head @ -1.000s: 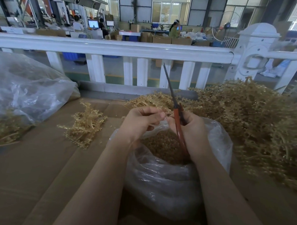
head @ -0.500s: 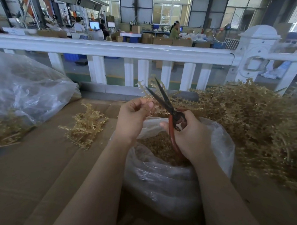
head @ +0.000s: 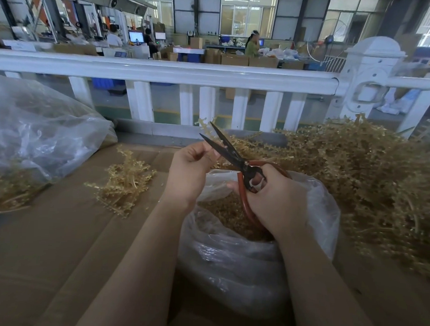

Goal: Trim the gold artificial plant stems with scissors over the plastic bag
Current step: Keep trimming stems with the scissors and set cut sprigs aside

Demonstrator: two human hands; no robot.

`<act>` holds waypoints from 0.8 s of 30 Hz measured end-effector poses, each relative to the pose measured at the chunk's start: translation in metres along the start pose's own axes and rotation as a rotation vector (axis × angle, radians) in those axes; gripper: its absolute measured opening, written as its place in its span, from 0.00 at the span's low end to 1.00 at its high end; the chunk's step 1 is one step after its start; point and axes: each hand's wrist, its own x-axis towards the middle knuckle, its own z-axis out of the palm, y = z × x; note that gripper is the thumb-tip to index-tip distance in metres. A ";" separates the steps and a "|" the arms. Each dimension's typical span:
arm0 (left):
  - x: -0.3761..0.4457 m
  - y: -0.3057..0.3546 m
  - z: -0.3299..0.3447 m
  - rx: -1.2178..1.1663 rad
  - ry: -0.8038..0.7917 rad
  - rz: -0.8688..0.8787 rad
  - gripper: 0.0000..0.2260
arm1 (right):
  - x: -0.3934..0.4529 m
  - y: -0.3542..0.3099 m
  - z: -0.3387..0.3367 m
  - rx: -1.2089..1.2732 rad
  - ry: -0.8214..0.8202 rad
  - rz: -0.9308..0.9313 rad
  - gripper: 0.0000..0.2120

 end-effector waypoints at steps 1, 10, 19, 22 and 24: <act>0.000 0.001 0.000 -0.001 -0.001 0.000 0.11 | 0.000 0.000 0.000 0.000 0.001 0.001 0.27; -0.001 0.002 0.000 -0.029 0.019 -0.035 0.07 | -0.001 -0.001 0.002 0.032 0.013 0.015 0.26; -0.001 0.003 0.000 0.018 0.043 -0.033 0.06 | -0.001 -0.002 0.000 0.006 0.004 -0.006 0.30; -0.002 0.005 0.001 0.083 0.025 -0.012 0.07 | 0.000 -0.003 -0.001 0.011 0.010 -0.020 0.35; -0.004 0.009 0.002 0.115 0.010 0.001 0.08 | 0.001 -0.003 0.000 0.012 0.002 -0.009 0.35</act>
